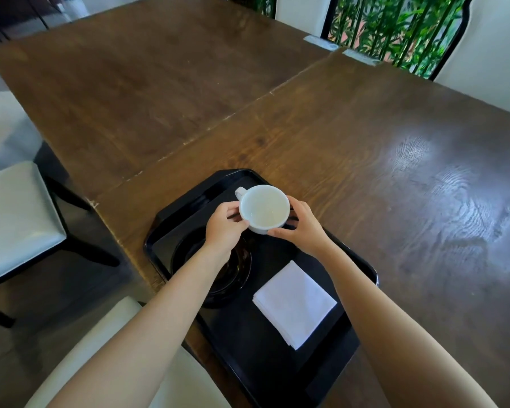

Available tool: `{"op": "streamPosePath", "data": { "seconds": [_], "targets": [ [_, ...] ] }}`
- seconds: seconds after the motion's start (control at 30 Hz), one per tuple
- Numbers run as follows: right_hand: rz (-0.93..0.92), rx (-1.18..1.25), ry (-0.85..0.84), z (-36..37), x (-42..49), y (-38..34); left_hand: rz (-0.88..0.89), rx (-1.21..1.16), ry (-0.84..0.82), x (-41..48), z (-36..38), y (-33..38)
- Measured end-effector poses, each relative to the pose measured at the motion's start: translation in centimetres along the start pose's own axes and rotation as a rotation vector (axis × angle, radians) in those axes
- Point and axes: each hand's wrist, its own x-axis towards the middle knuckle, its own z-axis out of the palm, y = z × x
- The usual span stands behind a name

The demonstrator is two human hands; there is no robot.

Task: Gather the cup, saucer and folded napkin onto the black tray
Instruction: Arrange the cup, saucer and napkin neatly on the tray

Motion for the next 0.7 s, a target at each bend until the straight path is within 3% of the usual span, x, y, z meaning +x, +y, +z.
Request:
{"op": "streamPosePath", "data": {
  "seconds": [0.7],
  "targets": [
    [0.014, 0.028, -0.001, -0.1, 0.6, 0.0, 0.006, 0.020, 0.004, 1.4, 0.5, 0.2]
  ]
}}
